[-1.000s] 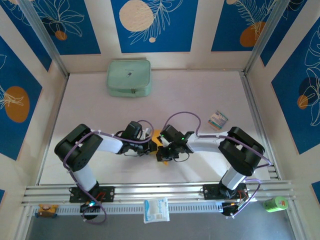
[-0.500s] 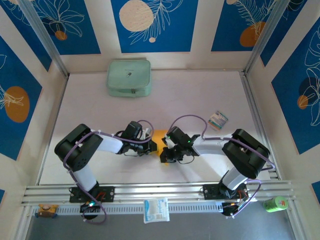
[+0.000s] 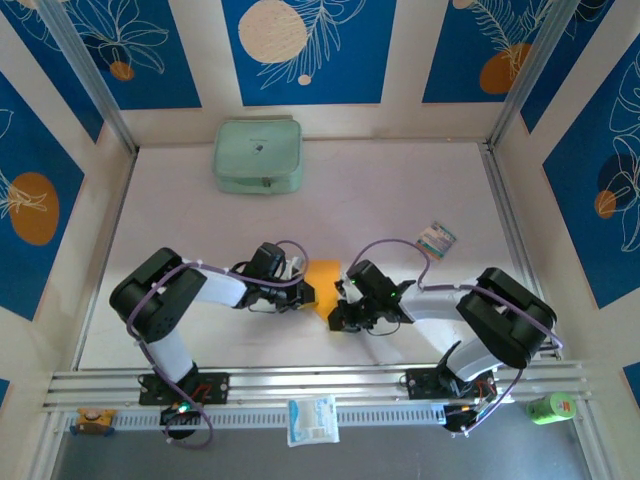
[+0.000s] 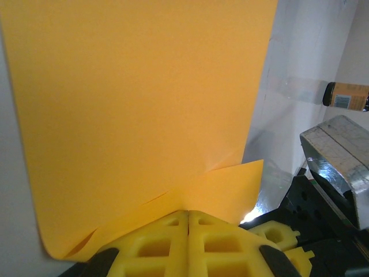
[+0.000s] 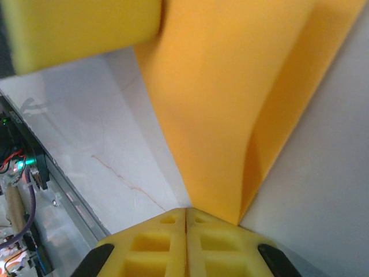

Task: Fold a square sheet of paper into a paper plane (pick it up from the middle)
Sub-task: Third fold the triangle at the center of the table.

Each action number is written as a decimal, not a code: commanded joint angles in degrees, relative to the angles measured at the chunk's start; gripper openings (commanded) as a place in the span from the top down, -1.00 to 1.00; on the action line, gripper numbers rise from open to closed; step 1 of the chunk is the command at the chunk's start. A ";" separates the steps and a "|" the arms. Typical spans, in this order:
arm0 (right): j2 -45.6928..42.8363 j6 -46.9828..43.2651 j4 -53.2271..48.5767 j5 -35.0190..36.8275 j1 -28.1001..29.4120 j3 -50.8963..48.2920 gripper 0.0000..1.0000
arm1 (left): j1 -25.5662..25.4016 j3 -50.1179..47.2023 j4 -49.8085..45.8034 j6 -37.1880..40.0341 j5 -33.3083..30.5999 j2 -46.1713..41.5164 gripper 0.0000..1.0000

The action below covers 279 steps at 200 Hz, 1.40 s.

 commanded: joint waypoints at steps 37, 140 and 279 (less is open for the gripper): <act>-9.35 1.22 -10.16 -0.78 -0.58 2.63 0.82 | -0.15 -0.23 -4.33 1.38 -2.28 1.41 1.00; 7.05 1.12 -8.20 -0.80 -1.59 11.82 0.82 | -0.22 0.13 -4.54 1.87 -1.85 0.56 1.00; 7.96 6.23 -1.37 -1.44 -2.38 3.03 0.94 | -4.51 2.99 -12.13 2.93 -4.19 -5.96 0.98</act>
